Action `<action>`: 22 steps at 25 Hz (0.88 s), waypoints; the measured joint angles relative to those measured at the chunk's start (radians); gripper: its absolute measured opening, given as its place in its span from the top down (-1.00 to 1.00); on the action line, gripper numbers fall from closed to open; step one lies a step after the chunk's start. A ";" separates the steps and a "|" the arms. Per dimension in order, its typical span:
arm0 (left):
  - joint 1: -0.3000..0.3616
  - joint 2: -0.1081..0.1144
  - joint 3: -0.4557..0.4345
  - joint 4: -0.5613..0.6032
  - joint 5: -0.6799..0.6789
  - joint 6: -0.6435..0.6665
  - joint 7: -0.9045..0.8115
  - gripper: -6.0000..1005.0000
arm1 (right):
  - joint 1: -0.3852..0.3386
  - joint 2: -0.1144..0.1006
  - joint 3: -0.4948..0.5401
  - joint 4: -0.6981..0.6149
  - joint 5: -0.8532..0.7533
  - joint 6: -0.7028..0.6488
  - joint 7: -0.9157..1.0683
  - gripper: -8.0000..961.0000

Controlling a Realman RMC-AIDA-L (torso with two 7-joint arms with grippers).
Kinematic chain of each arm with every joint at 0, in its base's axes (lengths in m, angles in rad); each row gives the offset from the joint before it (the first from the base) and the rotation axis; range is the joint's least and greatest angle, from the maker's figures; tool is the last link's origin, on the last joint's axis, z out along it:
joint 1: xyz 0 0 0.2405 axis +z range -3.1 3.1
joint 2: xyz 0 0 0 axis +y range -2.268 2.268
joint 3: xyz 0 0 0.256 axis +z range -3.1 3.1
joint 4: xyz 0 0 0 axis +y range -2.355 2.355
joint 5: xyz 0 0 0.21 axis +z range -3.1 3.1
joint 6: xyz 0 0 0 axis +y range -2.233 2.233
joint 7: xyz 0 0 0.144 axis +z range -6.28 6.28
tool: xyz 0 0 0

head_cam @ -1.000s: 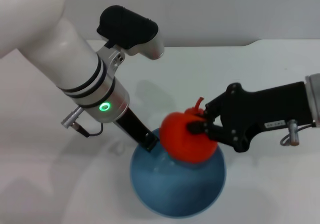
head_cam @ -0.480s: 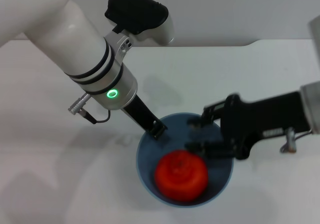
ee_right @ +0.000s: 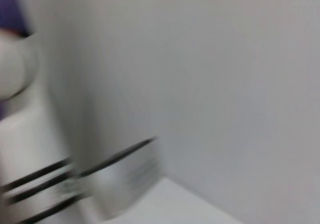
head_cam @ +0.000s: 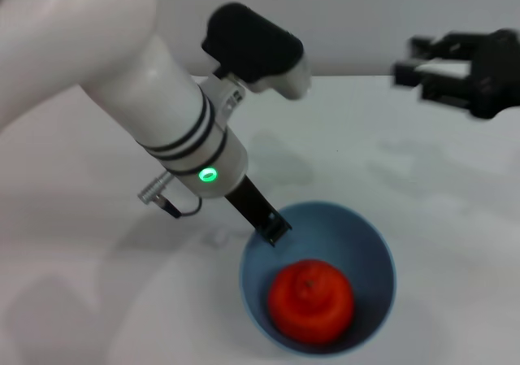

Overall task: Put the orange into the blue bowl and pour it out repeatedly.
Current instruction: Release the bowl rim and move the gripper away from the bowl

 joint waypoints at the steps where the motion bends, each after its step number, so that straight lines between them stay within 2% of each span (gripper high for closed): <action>1: -0.002 0.000 0.014 -0.012 -0.008 -0.012 0.000 0.97 | -0.005 -0.001 0.014 0.013 0.000 0.012 -0.007 0.07; 5: -0.012 -0.002 0.056 -0.051 -0.039 -0.054 0.002 0.93 | -0.027 -0.004 0.065 0.088 -0.001 0.067 -0.066 0.07; 11: -0.015 -0.002 0.062 -0.067 -0.052 -0.082 0.001 0.88 | -0.043 -0.005 0.075 0.183 0.001 0.113 -0.117 0.07; 22: -0.030 -0.002 0.062 -0.114 -0.085 -0.089 0.000 0.77 | -0.042 -0.005 0.069 0.204 0.006 0.112 -0.128 0.07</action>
